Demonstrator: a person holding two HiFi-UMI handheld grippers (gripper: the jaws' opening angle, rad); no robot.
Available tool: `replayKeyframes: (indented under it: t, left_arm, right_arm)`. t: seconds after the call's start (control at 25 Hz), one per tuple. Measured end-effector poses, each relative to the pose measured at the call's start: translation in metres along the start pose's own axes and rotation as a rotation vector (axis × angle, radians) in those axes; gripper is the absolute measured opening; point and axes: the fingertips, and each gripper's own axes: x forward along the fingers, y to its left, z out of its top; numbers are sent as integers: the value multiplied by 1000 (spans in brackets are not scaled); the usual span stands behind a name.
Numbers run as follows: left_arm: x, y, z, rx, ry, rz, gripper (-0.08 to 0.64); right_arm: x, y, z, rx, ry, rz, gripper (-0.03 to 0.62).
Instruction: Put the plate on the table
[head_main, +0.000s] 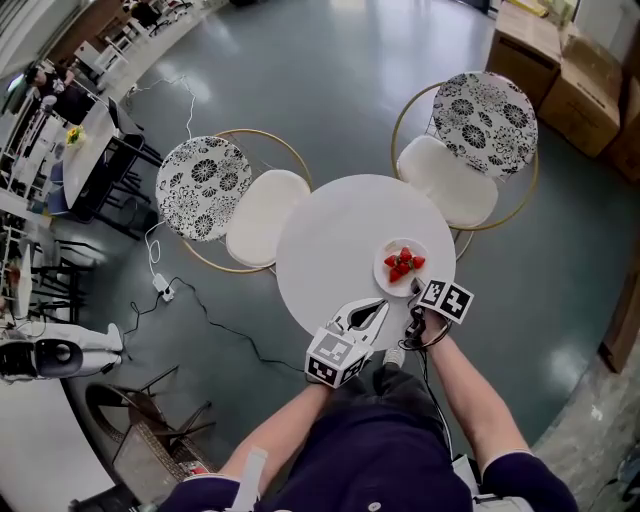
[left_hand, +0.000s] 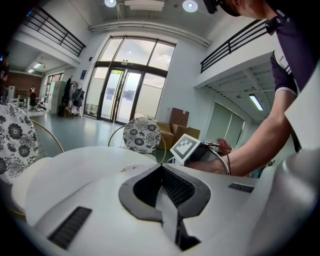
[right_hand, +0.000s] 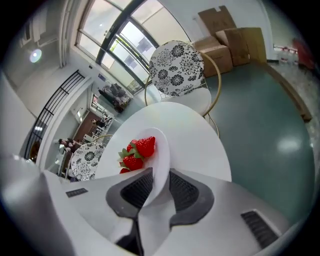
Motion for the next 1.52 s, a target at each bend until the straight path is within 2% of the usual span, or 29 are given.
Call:
replayKeyframes:
  t: [0.24, 0.44, 0.72, 0.8, 0.96, 1.0, 1.12, 1.52]
  left_arm:
    - [-1, 3, 2, -3, -4, -1, 6]
    - [-2, 5, 5, -1, -12, -3, 5]
    - [-5, 9, 9, 1, -32, -5, 5]
    - [-7, 9, 13, 6, -43, -7, 5]
    - [-11, 11, 22, 12, -61, -6, 5]
    - [-13, 12, 24, 13, -67, -4, 6]
    - [-19, 15, 33, 13, -84, 1, 5]
    - [-38, 13, 67, 29, -130, 10, 5]
  right_arm:
    - [-1, 1, 2, -143, 17, -94, 98]
    - [-6, -3, 1, -198, 22, -130, 101]
    - [-21, -1, 15, -315, -28, -139, 101]
    - [-29, 10, 22, -352, -62, -99, 100]
    - [-50, 51, 28, -486, -134, 75, 96]
    - [-56, 61, 30, -523, -157, 103, 70]
    - [-77, 91, 35, -623, -230, 168, 9]
    - [-141, 176, 45, -849, -422, 355, 5]
